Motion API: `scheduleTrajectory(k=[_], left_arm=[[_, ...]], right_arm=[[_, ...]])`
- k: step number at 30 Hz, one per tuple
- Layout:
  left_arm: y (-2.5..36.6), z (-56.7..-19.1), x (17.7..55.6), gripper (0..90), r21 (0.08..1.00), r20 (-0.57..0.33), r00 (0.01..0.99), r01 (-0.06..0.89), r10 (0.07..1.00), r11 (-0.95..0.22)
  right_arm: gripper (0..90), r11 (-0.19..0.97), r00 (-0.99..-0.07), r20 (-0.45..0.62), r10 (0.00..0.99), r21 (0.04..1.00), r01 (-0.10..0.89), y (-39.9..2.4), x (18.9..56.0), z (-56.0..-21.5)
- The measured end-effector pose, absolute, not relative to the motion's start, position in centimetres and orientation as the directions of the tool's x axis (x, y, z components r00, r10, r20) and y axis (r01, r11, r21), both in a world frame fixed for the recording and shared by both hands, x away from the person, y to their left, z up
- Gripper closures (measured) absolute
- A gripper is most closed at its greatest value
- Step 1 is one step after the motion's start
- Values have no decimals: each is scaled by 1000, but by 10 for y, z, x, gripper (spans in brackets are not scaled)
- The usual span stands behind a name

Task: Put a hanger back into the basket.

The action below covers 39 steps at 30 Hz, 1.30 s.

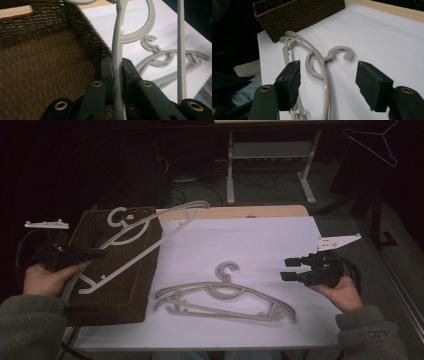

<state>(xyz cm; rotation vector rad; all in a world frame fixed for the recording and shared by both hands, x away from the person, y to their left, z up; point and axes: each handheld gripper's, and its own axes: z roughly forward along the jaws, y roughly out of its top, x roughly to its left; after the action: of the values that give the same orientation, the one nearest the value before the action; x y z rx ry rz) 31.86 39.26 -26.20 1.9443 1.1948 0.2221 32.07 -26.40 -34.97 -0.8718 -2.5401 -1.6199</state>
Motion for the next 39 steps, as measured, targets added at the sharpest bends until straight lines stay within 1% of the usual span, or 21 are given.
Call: scheduleTrajectory(k=[13, 19, 26, 34, 39], left_arm=[[437, -281, 338, 819, 700, -269, 401, 706, 876, -108], [454, -291, 337, 819, 688, -268, 357, 721, 895, -82], [486, -303, 327, 819, 681, -276, 276, 732, 921, -15], [496, -313, 327, 819, 670, -281, 220, 742, 934, 27], [499, -319, 329, 819, 673, -287, 209, 739, 935, 42]], right_arm=[[340, 320, -856, 290, 427, 837, 443, -258, 316, -350], [337, 320, -855, 291, 429, 836, 445, -257, 317, -352], [339, 320, -856, 294, 425, 836, 446, -255, 317, -353], [339, 329, -858, 299, 418, 830, 450, -250, 319, -355], [340, 332, -859, 301, 415, 828, 451, -248, 319, -355]])
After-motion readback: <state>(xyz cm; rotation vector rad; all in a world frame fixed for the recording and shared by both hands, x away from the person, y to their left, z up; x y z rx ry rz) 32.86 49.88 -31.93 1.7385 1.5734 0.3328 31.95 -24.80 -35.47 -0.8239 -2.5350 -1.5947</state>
